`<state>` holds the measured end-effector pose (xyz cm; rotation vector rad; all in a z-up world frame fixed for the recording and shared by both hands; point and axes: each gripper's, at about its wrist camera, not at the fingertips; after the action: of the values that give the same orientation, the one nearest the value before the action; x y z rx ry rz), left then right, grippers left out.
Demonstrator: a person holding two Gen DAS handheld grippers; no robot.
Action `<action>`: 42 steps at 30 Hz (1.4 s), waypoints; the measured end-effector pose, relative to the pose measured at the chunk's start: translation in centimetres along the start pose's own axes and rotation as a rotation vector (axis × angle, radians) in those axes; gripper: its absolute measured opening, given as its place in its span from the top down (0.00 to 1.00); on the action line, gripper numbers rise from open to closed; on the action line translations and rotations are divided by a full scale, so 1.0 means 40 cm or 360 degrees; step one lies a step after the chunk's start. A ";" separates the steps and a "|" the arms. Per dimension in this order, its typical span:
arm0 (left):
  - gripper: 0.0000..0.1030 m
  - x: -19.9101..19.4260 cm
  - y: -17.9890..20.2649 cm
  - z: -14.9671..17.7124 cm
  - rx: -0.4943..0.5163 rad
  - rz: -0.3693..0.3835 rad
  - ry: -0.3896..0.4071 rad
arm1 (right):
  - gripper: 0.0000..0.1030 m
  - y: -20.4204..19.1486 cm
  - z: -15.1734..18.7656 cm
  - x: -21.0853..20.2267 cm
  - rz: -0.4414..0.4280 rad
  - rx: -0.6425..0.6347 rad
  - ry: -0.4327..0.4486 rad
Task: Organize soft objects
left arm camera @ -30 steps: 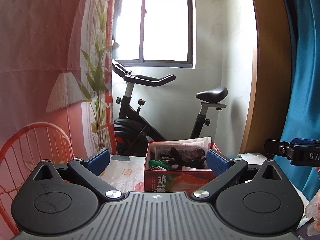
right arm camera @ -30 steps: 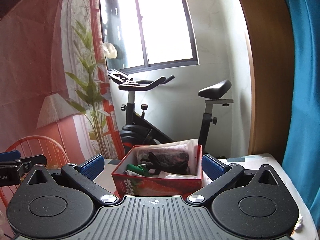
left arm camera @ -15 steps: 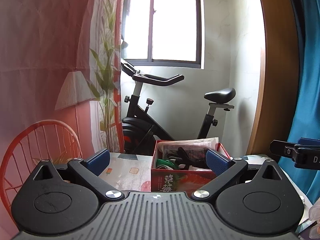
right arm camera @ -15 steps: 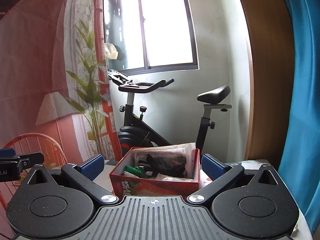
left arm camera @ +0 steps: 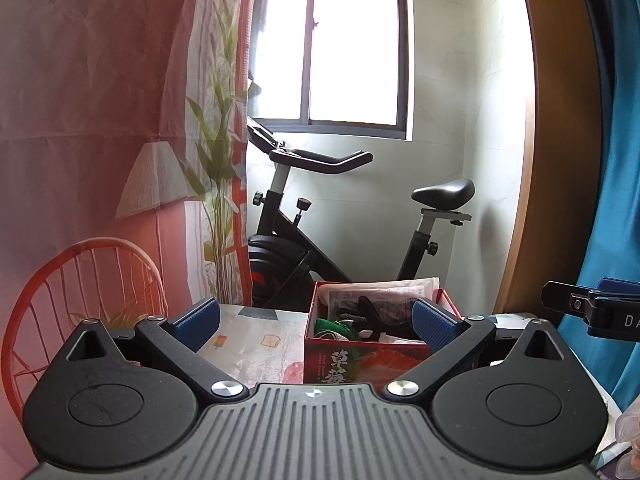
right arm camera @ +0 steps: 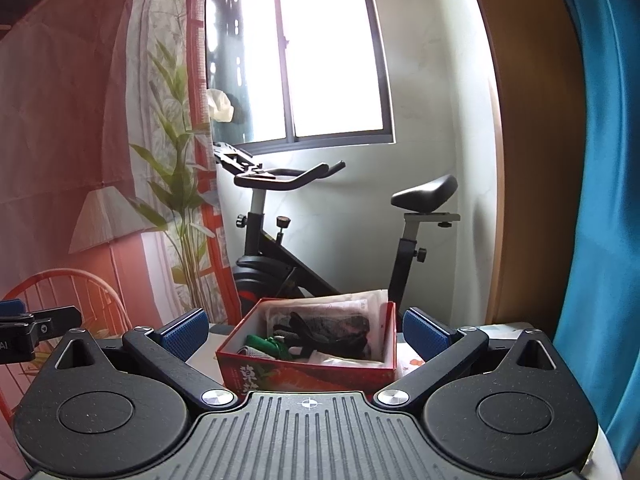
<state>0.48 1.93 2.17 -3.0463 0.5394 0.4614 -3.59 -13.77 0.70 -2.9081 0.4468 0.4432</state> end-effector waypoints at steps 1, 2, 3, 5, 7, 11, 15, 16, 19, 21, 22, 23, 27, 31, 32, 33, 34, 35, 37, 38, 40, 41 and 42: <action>0.00 -0.001 0.001 0.000 -0.0003 -0.0005 0.0000 | 0.00 0.000 0.000 0.000 0.0002 0.0000 0.0000; 0.00 -0.001 0.001 0.000 -0.0004 -0.0007 0.0000 | 0.00 0.001 -0.001 0.000 0.0003 -0.0001 0.0001; 0.00 -0.001 0.001 0.000 -0.0005 -0.0008 -0.0001 | 0.00 0.001 -0.001 0.000 0.0002 -0.0001 0.0001; 0.00 0.000 0.004 0.000 -0.0004 -0.0013 -0.0005 | 0.00 0.000 0.000 0.000 0.0002 0.0001 -0.0002; 0.00 0.001 0.006 0.000 -0.0004 -0.0016 -0.0008 | 0.00 0.001 0.000 0.000 0.0002 0.0001 -0.0003; 0.00 0.003 0.010 0.001 -0.0006 -0.0025 -0.0012 | 0.00 0.001 0.001 0.004 0.0008 0.0006 -0.0012; 0.00 0.004 0.016 0.002 -0.0007 -0.0036 -0.0018 | 0.00 0.005 0.000 0.010 0.0012 0.0011 -0.0020; 0.00 0.004 0.016 0.003 -0.0008 -0.0035 -0.0019 | 0.00 0.006 0.000 0.012 0.0013 0.0012 -0.0020; 0.00 0.004 0.016 0.004 -0.0008 -0.0035 -0.0019 | 0.00 0.009 0.003 0.017 0.0021 0.0016 -0.0022; 0.00 0.005 0.016 0.004 -0.0009 -0.0034 -0.0020 | 0.00 0.008 0.006 0.023 0.0026 0.0019 -0.0027; 0.00 0.006 0.017 0.005 -0.0008 -0.0035 -0.0022 | 0.00 0.008 0.007 0.026 0.0027 0.0021 -0.0030; 0.00 0.007 0.017 0.006 -0.0008 -0.0036 -0.0024 | 0.00 0.007 0.009 0.028 0.0029 0.0023 -0.0033; 0.00 0.010 0.016 0.007 -0.0014 -0.0040 -0.0029 | 0.00 0.006 0.014 0.038 0.0035 0.0027 -0.0041; 0.00 0.011 0.017 0.008 -0.0019 -0.0045 -0.0032 | 0.00 0.008 0.019 0.041 0.0037 0.0036 -0.0044; 0.00 0.011 0.017 0.009 -0.0021 -0.0046 -0.0031 | 0.00 0.009 0.020 0.041 0.0038 0.0037 -0.0044; 0.00 0.011 0.018 0.009 -0.0022 -0.0047 -0.0031 | 0.00 0.009 0.021 0.042 0.0038 0.0037 -0.0044; 0.00 0.011 0.018 0.010 -0.0023 -0.0048 -0.0031 | 0.00 0.009 0.021 0.042 0.0037 0.0037 -0.0044; 0.00 0.011 0.019 0.010 -0.0022 -0.0048 -0.0031 | 0.00 0.009 0.021 0.042 0.0037 0.0037 -0.0044; 0.00 0.011 0.018 0.010 -0.0022 -0.0049 -0.0032 | 0.00 0.009 0.022 0.043 0.0037 0.0037 -0.0045; 0.00 0.011 0.018 0.010 -0.0023 -0.0049 -0.0031 | 0.00 0.009 0.022 0.043 0.0038 0.0037 -0.0043; 0.00 0.011 0.019 0.011 -0.0018 -0.0056 -0.0032 | 0.00 0.009 0.022 0.043 0.0037 0.0037 -0.0045; 0.00 0.011 0.019 0.011 -0.0018 -0.0058 -0.0033 | 0.00 0.009 0.021 0.042 0.0037 0.0038 -0.0044; 0.00 0.012 0.020 0.012 -0.0021 -0.0061 -0.0034 | 0.00 0.009 0.022 0.044 0.0038 0.0038 -0.0046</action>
<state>0.50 1.04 1.59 -3.0544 0.4783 0.4977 -2.34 -14.38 -0.71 -2.8726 0.4795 0.4789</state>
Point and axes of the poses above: each gripper's, at about its wrist camera, not at the fingertips, and x roughly the way its jaws point, y to its right, z to its underside, and after that the axes turned 10 degrees about z, right-handed
